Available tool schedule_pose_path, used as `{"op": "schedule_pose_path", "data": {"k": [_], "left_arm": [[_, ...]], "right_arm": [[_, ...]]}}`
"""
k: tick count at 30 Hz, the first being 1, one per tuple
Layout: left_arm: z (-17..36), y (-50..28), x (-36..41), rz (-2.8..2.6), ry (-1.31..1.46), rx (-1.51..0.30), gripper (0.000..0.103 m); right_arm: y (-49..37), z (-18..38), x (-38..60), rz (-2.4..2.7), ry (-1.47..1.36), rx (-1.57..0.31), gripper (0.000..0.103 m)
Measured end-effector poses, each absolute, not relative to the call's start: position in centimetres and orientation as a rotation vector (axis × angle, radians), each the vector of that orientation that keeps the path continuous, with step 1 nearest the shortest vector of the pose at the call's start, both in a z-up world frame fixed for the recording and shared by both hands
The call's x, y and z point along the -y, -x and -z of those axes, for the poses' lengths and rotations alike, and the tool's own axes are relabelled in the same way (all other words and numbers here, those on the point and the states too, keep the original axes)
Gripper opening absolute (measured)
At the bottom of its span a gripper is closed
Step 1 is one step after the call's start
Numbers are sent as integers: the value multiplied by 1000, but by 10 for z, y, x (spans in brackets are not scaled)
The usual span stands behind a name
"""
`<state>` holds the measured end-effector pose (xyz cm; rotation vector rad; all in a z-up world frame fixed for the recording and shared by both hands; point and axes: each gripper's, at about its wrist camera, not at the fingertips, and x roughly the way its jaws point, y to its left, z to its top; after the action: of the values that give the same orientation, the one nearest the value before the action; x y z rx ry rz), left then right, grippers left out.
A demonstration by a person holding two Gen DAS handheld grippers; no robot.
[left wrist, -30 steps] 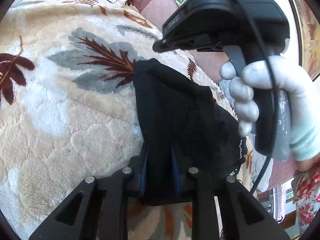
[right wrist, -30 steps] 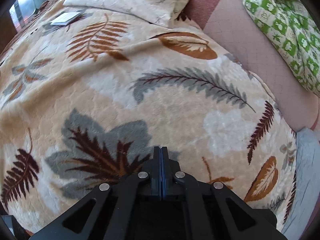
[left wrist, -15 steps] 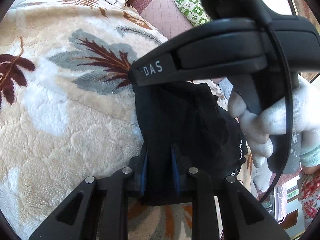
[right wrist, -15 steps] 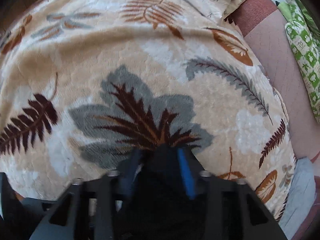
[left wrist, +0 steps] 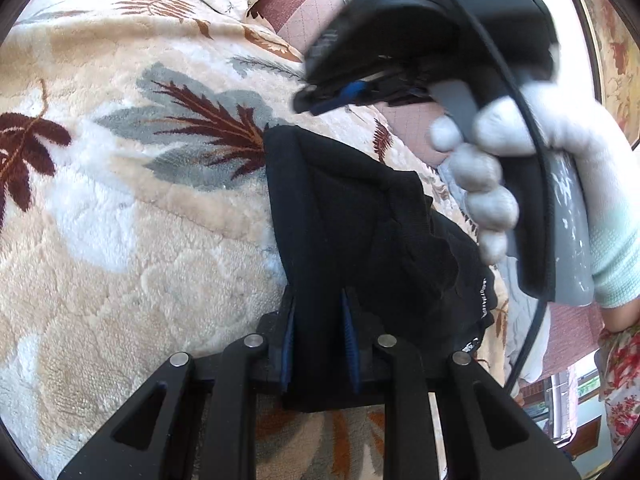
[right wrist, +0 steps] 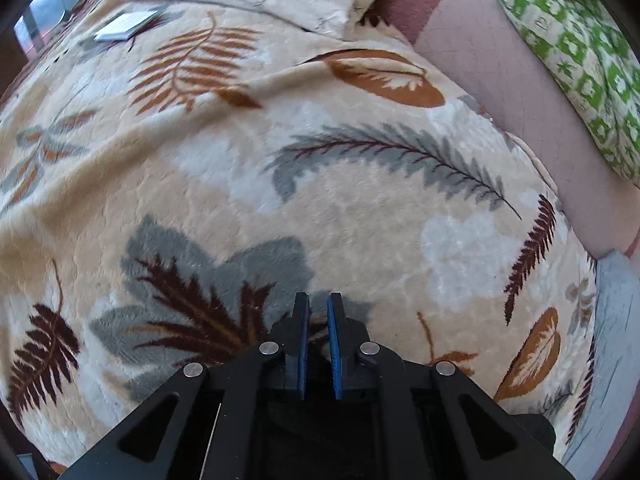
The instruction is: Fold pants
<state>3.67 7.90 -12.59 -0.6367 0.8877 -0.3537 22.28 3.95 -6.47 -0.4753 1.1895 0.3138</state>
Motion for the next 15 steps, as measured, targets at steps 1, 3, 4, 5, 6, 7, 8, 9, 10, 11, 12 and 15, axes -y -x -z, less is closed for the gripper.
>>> {"op": "schedule_pose_path", "data": {"k": [1,3,4,5,6,7,8,9,10,11,12,15], "left_arm": [[126,-36,-79,362,640,-883,21],[125,-35,-80,373,641,-877,23],[124,-33,-80,378,639,-873,26],[122,-32,-79,383,635,-869,27],[120,-30,-78,387,624,-865,31],[118,-27,-76,392,611,-861,36],[116,-25,-75,394,593,-857,39],[113,-22,-72,394,572,-854,43],[110,-20,-70,389,551,-853,46],[107,-16,-68,382,531,-854,46],[105,-12,-66,374,515,-857,46],[93,1,-65,356,466,-839,46]], "right_arm": [[-222,59,-33,-309,461,-1177,9],[-218,48,-18,-296,425,-1148,9],[-215,41,-7,-287,395,-1129,9],[-210,33,6,-279,360,-1108,9],[-202,25,19,-261,338,-1077,9],[-196,19,29,-246,330,-1050,9],[-184,11,43,-235,309,-1016,9],[-171,4,58,-225,271,-989,9],[-160,-3,74,-204,240,-957,9],[-149,-8,89,-174,215,-919,9],[-135,-14,103,-141,196,-878,11],[-91,-28,151,-23,173,-740,61]]}}
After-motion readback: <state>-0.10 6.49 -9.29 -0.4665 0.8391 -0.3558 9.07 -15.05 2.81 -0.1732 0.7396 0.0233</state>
